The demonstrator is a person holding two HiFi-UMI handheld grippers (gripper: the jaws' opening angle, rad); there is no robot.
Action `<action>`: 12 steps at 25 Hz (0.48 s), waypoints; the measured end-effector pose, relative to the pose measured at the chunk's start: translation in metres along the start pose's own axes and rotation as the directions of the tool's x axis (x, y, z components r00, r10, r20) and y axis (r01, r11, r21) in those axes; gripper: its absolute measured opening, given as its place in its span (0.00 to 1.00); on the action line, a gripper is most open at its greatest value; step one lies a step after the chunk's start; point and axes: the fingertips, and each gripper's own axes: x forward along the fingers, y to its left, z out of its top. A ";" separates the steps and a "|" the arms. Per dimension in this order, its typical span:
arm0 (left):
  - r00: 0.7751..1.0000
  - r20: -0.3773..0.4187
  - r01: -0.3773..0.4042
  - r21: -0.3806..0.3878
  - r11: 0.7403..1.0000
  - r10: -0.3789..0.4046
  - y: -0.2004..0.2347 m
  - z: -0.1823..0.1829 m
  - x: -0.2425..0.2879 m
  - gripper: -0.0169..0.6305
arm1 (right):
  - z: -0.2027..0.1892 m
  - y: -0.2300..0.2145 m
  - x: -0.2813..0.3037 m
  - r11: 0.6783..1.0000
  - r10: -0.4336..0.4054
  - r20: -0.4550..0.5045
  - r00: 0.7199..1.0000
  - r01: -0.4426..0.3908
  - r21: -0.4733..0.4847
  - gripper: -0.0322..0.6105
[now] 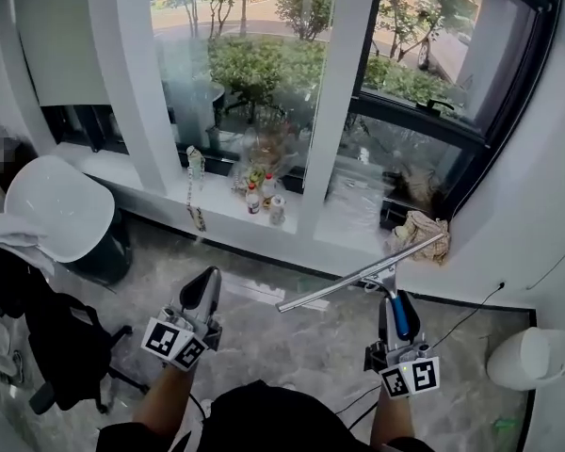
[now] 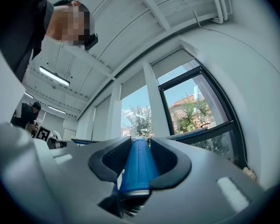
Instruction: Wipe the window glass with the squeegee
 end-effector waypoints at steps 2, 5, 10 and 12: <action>1.000 -0.014 0.026 0.002 1.000 -0.026 -0.019 -0.011 0.015 0.03 | 0.001 -0.019 -0.011 1.000 -0.028 0.000 1.000 0.028 0.002 0.26; 0.998 -0.032 0.061 0.009 0.998 -0.061 -0.040 -0.021 0.042 0.03 | 0.000 -0.046 -0.028 0.997 -0.078 -0.004 0.997 0.078 0.009 0.26; 0.994 -0.029 0.109 0.014 0.994 -0.108 -0.059 -0.016 0.078 0.03 | 0.006 -0.077 -0.042 0.989 -0.148 -0.004 0.989 0.148 0.011 0.26; 0.992 -0.031 0.124 0.013 0.992 -0.124 -0.061 -0.019 0.091 0.03 | 0.009 -0.087 -0.039 0.986 -0.168 0.004 0.986 0.168 0.003 0.26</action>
